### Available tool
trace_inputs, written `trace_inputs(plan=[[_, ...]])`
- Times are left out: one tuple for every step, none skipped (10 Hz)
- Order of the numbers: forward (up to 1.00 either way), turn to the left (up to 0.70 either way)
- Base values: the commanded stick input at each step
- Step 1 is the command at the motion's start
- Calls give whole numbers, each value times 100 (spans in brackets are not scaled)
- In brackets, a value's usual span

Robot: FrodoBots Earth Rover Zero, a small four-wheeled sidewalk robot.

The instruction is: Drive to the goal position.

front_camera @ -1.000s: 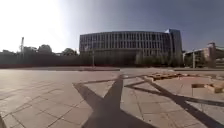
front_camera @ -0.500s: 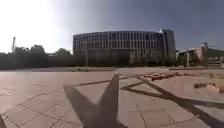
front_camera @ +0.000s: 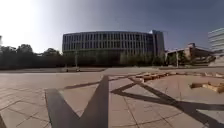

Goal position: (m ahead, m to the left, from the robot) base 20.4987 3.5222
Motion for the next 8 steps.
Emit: trace_inputs(plan=[[70, 0], [70, 0], [70, 0], [70, 0], [70, 0], [70, 0], [70, 0], [70, 0]])
